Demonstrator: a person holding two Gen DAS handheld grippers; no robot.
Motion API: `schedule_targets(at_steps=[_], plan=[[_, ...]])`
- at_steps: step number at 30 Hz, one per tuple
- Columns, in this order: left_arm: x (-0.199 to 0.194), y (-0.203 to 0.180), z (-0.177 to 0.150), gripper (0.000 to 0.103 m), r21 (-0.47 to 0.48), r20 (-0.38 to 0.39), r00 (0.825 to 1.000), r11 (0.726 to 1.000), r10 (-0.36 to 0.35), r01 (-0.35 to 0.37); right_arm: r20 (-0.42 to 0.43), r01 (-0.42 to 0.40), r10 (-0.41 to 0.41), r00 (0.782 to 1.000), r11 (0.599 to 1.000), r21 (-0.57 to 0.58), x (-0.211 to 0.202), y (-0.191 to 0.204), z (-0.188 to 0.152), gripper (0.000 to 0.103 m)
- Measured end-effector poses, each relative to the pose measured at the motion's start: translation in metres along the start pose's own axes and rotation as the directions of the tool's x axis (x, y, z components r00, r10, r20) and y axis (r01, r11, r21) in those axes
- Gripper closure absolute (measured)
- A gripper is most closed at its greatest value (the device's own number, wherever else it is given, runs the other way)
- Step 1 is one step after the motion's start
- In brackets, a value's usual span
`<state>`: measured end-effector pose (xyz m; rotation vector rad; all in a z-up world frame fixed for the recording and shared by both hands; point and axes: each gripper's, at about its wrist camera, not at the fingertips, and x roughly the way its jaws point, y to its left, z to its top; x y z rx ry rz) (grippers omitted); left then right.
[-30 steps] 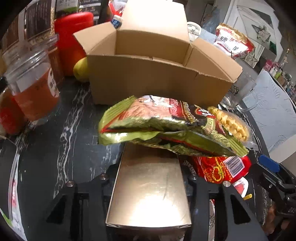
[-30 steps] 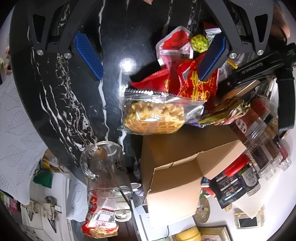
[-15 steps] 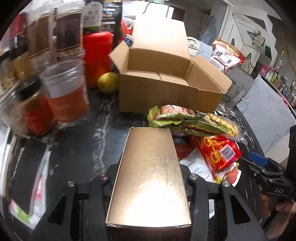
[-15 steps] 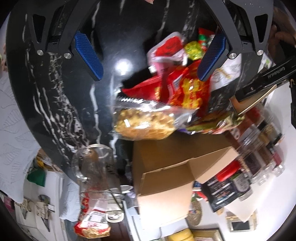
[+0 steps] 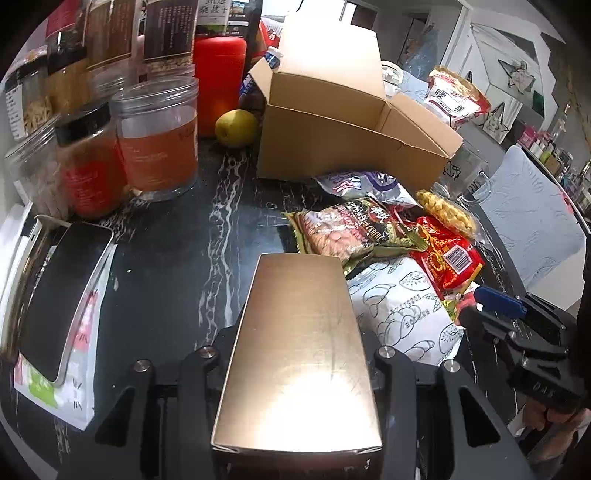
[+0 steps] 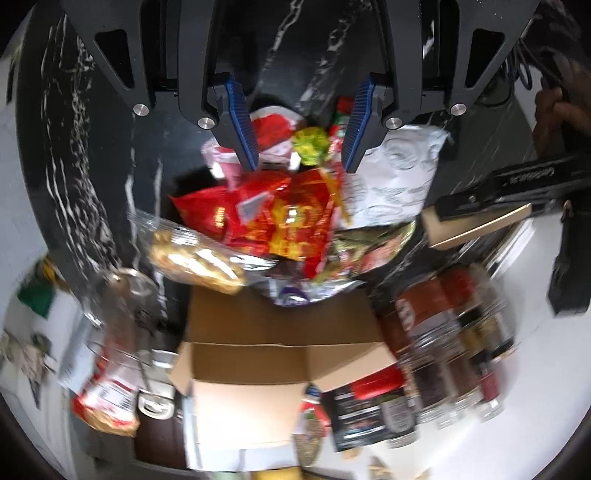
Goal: Organize snacks
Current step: 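Grasp the gold box with the left tool while the right tool grasps the green lollipop, then carry the gold box and lollipop with both tools over the cardboard box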
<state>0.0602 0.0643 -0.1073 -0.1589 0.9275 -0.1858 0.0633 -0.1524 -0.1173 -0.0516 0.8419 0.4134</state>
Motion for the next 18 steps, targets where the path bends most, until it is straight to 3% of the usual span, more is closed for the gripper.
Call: schedule_targets(at_steps=[1,5,13,18], plan=[[-0.001,0.001,0.0,0.059,-0.001,0.0,1.0,1.0,0.001,-0.001,-0.008,0.002,-0.002,1.0,1.0,-0.006,0.003,0.002,-0.001,0.056],[-0.004,0.003,-0.003,0.059,-0.004,0.006,1.0,1.0,0.005,-0.005,-0.042,-0.017,0.019,0.999,0.999,0.043,0.016,-0.003,-0.002,0.074],[-0.007,0.003,-0.006,0.059,-0.007,0.014,1.0,1.0,0.005,-0.005,-0.051,0.001,0.001,0.999,0.999,0.046,0.026,0.003,-0.007,0.078],[-0.016,0.002,-0.004,0.059,0.0,0.042,0.999,1.0,0.0,0.0,0.006,-0.039,0.039,0.999,0.997,0.06,0.01,0.003,-0.006,0.079]])
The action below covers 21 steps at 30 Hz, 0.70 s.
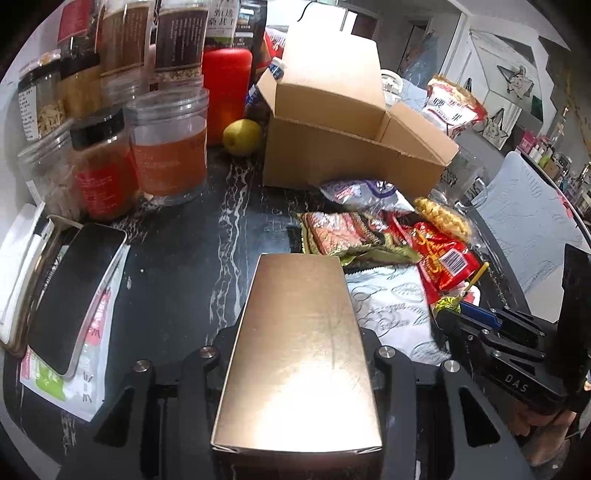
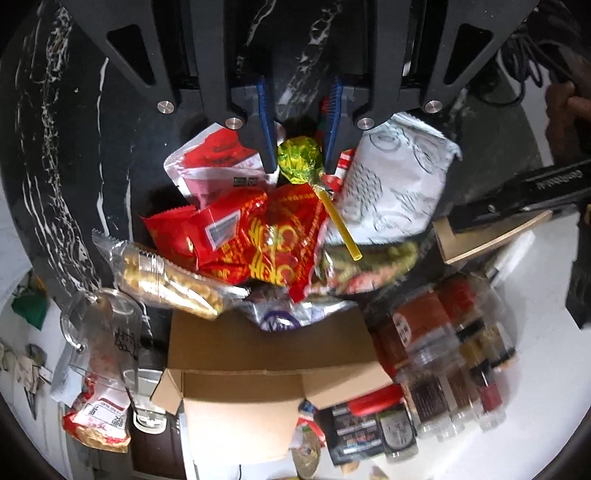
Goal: Organize snacks
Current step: 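Carry the gold box and lollipop with both tools over the cardboard box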
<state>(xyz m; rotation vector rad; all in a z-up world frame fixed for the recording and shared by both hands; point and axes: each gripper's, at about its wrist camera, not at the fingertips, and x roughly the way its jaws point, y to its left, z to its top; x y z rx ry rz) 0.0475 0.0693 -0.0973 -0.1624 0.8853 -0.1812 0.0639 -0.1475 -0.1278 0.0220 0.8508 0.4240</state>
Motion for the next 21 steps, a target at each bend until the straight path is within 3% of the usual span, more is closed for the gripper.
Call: schedule_targets(at_steps=[13,21], plan=[[-0.036,-0.025,0.043,0.059,0.076,0.145,0.988,0.996,-0.046,0.035,0.113,-0.055,0.058,0.992,0.998,-0.029,-0.048,0.007,0.043,0.079],[-0.055,-0.052,0.09,0.059,0.166,0.264,0.961,0.985,-0.087,0.044,0.201,-0.03,0.041,0.979,0.998,-0.055,-0.077,0.0,0.1,0.079]])
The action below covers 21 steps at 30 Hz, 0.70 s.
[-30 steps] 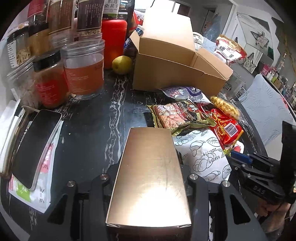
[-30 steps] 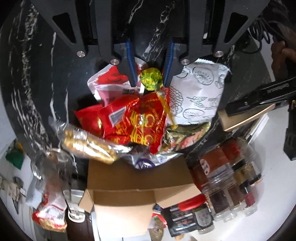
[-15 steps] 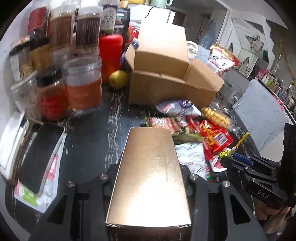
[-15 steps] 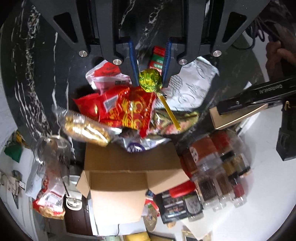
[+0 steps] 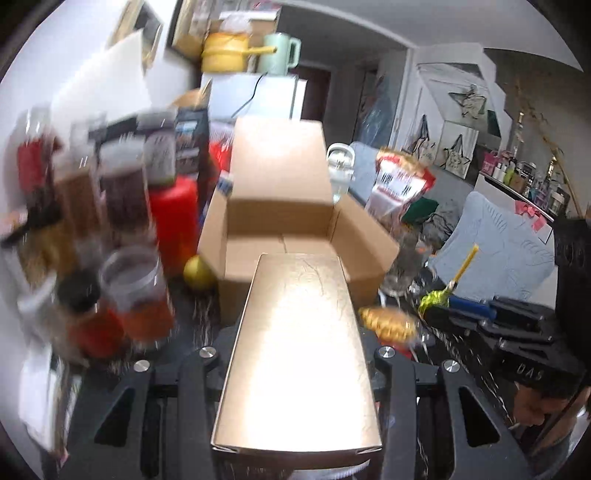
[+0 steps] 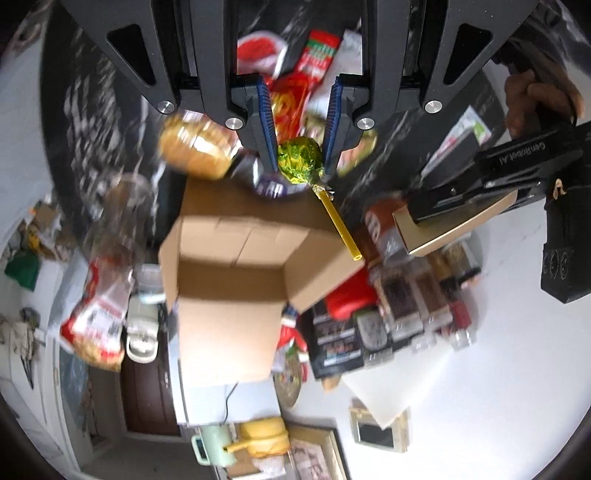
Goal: Organize snacks
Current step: 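Carry the gold box and lollipop with both tools over the cardboard box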
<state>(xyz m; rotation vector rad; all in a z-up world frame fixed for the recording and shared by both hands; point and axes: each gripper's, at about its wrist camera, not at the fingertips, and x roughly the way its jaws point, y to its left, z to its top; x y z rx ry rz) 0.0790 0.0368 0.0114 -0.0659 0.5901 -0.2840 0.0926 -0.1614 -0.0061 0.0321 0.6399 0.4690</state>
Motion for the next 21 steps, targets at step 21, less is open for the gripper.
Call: schedule_targets(at_steps=[21], plan=[[0.094,-0.006,0.096,0.059,0.086,0.049,0.999,0.996,0.024,-0.028,0.04,-0.065,0.066,0.997,0.997,-0.042,0.069,-0.045,0.092,0.079]])
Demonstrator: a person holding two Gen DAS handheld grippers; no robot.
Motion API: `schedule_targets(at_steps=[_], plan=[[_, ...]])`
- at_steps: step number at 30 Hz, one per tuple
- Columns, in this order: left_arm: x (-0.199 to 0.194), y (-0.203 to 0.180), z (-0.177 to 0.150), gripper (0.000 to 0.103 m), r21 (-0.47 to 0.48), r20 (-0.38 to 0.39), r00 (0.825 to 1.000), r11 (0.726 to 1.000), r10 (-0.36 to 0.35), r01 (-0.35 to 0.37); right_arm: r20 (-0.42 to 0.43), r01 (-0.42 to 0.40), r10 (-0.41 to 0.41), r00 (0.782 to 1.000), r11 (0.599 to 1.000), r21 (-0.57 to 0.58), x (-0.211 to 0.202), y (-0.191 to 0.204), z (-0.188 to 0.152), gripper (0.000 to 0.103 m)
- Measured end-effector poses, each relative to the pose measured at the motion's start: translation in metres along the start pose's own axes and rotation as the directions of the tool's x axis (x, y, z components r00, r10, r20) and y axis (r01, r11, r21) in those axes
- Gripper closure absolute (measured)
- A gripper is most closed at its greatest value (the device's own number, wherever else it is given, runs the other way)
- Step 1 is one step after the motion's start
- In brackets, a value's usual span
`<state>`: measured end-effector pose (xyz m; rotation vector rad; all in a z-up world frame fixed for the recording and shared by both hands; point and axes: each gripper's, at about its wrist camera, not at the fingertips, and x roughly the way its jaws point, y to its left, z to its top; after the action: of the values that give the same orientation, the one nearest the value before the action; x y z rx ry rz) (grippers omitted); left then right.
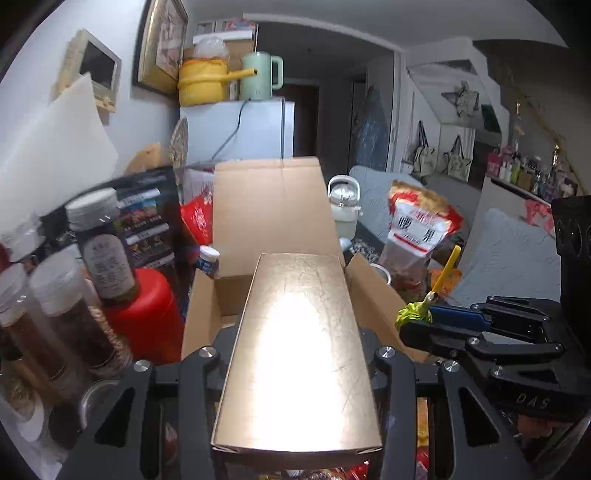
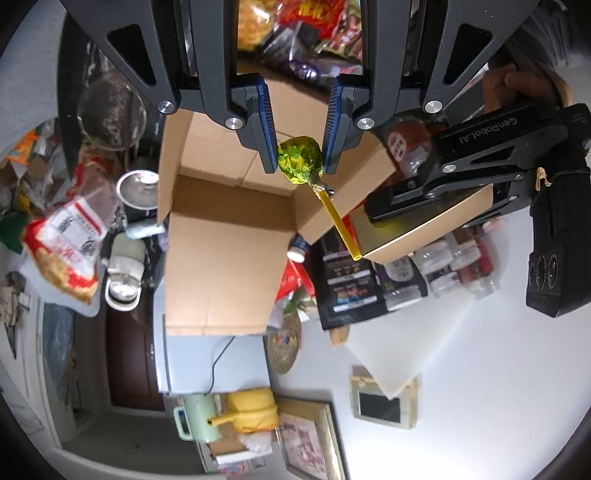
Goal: Organize snacks
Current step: 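Carry the gold box and lollipop with both tools over the cardboard box, then open the left tool to drop the gold box while the right tool drops the lollipop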
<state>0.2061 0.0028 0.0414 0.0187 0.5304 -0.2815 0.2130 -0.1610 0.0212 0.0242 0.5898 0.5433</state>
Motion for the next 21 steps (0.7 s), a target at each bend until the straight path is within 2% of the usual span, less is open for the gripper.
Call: schedule_targets(at_steps=[3,6,11,14,21], plan=[[0.027,0.002,-0.001,0.059,-0.005,-0.039,0.999,1.0,-0.001,0.0,-0.045,-0.021,0.022,0.999,1.0,0.008,0.02,-0.008,0.0,0.079],[0.049,0.001,-0.006,0.059,0.023,-0.08,0.997,1.0,0.01,-0.008,-0.074,-0.007,0.008,0.997,1.0,0.018,0.037,-0.017,-0.001,0.079],[0.077,0.008,-0.013,0.059,0.007,-0.146,0.989,1.0,0.025,-0.024,-0.132,0.019,-0.012,0.991,0.998,0.052,0.06,-0.031,-0.009,0.079],[0.093,0.013,-0.019,0.059,-0.003,-0.188,0.981,0.999,0.04,-0.041,-0.162,0.046,-0.035,0.986,0.997,0.062,0.072,-0.037,-0.014,0.079],[0.12,0.015,-0.033,0.059,-0.004,-0.274,0.959,0.997,0.076,-0.08,-0.228,0.053,-0.034,0.973,0.996,0.078,0.091,-0.043,-0.023,0.078]])
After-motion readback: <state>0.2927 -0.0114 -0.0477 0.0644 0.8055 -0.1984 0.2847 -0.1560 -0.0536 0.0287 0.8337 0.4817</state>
